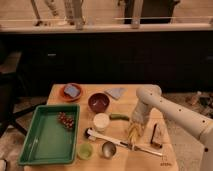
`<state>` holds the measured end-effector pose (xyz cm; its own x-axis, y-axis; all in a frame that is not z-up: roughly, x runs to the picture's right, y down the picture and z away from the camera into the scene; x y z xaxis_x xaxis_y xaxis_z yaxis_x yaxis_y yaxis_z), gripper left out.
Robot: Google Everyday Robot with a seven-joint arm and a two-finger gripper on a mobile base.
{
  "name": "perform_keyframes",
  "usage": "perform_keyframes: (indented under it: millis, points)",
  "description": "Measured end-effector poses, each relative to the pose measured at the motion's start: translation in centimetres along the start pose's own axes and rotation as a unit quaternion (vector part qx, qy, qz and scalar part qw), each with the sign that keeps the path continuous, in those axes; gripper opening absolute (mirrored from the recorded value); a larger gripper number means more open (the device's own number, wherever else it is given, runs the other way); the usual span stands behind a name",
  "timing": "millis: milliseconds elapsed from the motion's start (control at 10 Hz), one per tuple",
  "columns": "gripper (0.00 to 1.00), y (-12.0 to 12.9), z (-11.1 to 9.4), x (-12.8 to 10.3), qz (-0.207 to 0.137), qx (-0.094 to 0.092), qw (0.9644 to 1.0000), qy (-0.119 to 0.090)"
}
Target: Place banana in plastic cup
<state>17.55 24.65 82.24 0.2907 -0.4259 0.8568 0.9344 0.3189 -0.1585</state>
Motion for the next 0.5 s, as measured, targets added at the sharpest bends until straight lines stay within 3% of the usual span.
perform_keyframes:
  millis: [200,400,500]
  points:
    - [0.21,0.0,-0.2,-0.1,-0.002,0.003,1.0,-0.001]
    - [0.04,0.1,-0.9,-0.2,-0.003,0.004,1.0,0.004]
    - [0.0,0.0,-1.7,-0.3,-0.004,0.005,0.9999,0.012]
